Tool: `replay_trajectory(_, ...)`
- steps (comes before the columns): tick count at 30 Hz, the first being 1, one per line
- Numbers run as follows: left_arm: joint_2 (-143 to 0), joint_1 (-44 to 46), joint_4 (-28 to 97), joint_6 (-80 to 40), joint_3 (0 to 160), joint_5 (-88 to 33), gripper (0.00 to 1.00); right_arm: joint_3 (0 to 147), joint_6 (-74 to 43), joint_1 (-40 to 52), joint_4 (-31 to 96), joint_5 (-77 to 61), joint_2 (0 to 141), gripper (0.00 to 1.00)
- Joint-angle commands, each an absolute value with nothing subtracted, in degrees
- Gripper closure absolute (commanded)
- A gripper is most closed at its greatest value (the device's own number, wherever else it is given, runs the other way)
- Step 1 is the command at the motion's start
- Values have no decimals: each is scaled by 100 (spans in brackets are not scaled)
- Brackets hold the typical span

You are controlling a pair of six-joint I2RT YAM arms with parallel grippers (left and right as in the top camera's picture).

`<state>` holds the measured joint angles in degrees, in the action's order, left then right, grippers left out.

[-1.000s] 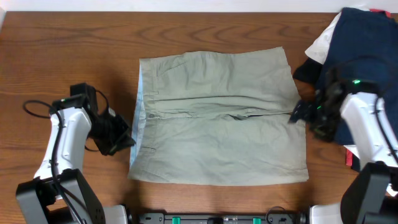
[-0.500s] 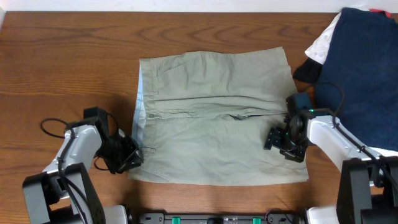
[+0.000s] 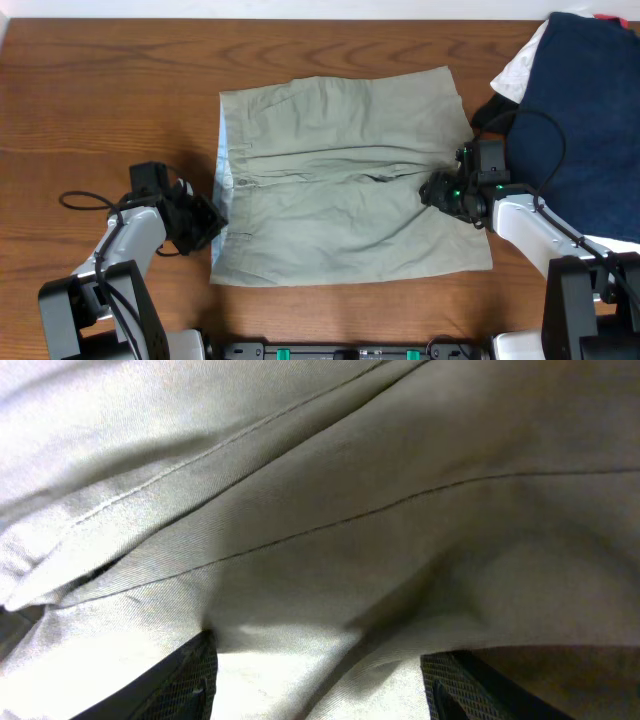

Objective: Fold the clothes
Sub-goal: 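Grasp the lower edges of the shorts with both grippers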

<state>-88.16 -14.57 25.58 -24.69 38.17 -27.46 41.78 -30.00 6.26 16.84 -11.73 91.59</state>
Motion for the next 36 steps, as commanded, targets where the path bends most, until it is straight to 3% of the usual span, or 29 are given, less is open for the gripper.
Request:
replay_trajectory(1,-8971,-1466,2292,-2694,3782,-2611,76,4069,-3002,714,1573,-1028,9301,38)
replay_trajectory(7,-9070,-1459,1503,-2980,3782,-2613,76,4069,-3124,714,1214,-685,9303,41)
replay_trajectory(14,-9061,-1332,1205,-2882,3854,-2655,76,4095,-3100,707,836,-646,9301,32)
replay_trajectory(19,-8753,-1332,2786,-2290,4259,-2652,69,4445,-3105,574,2211,-563,9067,1)
replay_trajectory(22,-8460,-1332,3896,-2204,4438,-2585,61,4718,-3175,445,3398,-145,8702,1)
replay_trajectory(25,-8167,-1330,5065,-2213,4460,-2357,45,4810,-3170,353,4241,-346,8305,1)
replay_trajectory(30,-8071,-1332,6263,-2338,4399,-1855,41,4799,-3173,388,5019,-1031,8029,1)
replay_trajectory(36,-8068,-1330,6226,-3743,4001,-1892,41,4604,-4204,386,5645,-1011,8031,1)
